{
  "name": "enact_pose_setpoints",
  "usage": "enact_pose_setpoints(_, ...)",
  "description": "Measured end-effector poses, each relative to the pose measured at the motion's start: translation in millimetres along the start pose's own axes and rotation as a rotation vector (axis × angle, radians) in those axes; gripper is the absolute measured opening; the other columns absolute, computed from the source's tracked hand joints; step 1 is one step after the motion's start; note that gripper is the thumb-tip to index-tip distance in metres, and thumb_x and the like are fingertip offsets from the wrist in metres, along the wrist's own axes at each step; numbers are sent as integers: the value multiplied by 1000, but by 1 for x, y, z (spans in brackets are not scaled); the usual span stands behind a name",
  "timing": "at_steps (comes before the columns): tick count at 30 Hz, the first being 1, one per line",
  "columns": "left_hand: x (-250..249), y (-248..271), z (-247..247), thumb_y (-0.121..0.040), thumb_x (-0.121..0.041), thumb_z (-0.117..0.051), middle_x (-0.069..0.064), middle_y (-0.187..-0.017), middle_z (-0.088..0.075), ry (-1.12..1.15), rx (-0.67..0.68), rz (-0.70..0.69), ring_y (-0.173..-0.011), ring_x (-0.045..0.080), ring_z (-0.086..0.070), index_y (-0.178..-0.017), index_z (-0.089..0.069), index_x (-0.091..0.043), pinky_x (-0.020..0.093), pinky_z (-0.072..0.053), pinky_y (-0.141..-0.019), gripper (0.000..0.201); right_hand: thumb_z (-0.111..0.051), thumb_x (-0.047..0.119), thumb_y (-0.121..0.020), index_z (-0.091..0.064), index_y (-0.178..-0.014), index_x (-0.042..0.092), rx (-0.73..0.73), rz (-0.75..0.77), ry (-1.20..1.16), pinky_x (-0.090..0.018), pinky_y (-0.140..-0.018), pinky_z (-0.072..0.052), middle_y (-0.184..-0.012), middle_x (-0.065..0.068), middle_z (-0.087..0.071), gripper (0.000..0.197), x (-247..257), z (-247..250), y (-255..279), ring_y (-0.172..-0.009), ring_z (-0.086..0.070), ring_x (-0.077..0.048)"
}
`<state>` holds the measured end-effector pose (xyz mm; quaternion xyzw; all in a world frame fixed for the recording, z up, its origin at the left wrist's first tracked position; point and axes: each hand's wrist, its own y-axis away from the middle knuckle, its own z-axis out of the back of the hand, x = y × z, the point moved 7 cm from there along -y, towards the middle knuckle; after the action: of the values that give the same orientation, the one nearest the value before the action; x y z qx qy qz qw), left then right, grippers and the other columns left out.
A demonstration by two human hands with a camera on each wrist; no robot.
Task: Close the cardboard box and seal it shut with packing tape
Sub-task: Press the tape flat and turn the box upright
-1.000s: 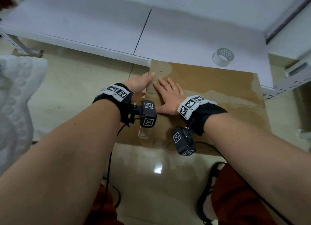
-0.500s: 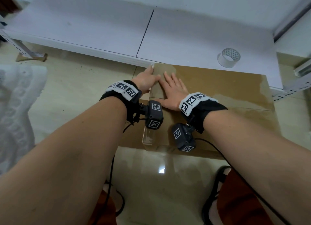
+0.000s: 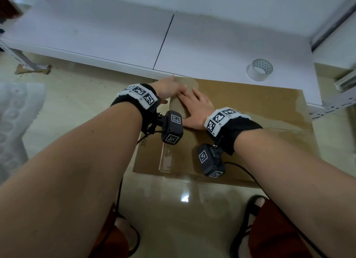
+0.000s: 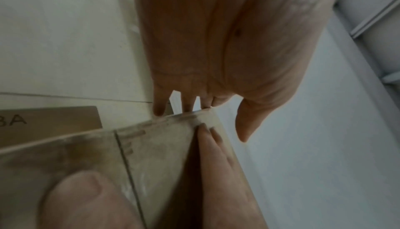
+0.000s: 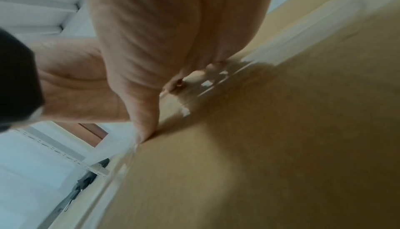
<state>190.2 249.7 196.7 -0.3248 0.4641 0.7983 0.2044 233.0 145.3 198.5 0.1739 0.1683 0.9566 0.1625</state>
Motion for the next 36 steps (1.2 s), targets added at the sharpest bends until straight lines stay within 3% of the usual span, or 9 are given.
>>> enact_pose_setpoints(3,10,-2,-2,-90,-39,-57,-1,-136,-52,56,46,40,-127,22,-45,-131,-48,-24,50,-37,-104,44,-49,66,-84,0,-153,28,5,-7,-7,-41,-118,4,-160,11,5,93,0,-2,1,-147,8,-22)
enact_pose_setpoints(6,13,-2,2,-94,-44,-53,5,-144,-41,-75,52,94,-133,27,-38,-138,-45,-16,49,-36,-107,53,-50,66,-84,-2,-153,28,13,-5,-8,-40,-117,5,-160,13,5,93,0,-3,-2,-147,9,-22)
enact_pose_setpoints(9,-1,-5,11,-95,-36,-56,14,-156,-25,-123,-89,18,-141,30,-28,-152,-16,-12,42,-27,-114,74,-49,68,-84,0,-153,28,19,-7,-2,-40,-117,6,-160,13,6,94,1,-3,-2,-147,11,-22)
enact_pose_setpoints(11,-11,-7,11,-96,-30,-54,14,-159,-17,-122,-104,-26,-144,29,-24,-154,-3,-14,39,-23,-116,80,-47,68,-84,0,-154,28,20,-5,8,-40,-117,6,-160,12,8,93,1,-3,-1,-147,11,-22)
enact_pose_setpoints(16,-11,-10,8,-96,-18,-49,14,-149,-37,-259,-73,-20,-128,34,-44,-150,-25,-14,40,-39,-104,59,-48,64,-86,0,-154,26,20,5,8,-41,-118,6,-160,11,8,91,0,-2,1,-147,11,-23)
enact_pose_setpoints(20,-8,-11,9,-95,-8,-49,10,-144,-41,-170,-69,-19,-99,24,-53,-151,-24,-18,40,-46,-95,62,-48,64,-85,1,-153,27,8,14,7,-40,-117,8,-160,12,9,92,1,-5,0,-147,12,-22)
enact_pose_setpoints(25,-7,-12,8,-94,-6,-53,11,-140,-41,-95,-75,29,-117,30,-50,-148,-27,-21,45,-50,-97,62,-49,63,-85,2,-153,26,0,28,-12,-40,-117,10,-160,11,10,92,0,-7,0,-147,14,-23)
enact_pose_setpoints(32,-1,-1,0,-94,-13,-54,4,-135,-46,30,-52,48,-114,30,-57,-147,-26,-21,59,-54,-81,60,-57,63,-81,2,-153,26,30,56,-74,-40,-118,12,-160,12,11,100,-7,-10,-3,-146,18,-20)
enact_pose_setpoints(36,-1,9,-7,-96,-15,-51,9,-129,-52,19,-41,52,-108,33,-60,-140,-34,-20,60,-54,-79,48,-57,63,-81,2,-153,27,25,59,-75,-39,-116,13,-160,11,12,100,-6,-12,0,-146,18,-19)
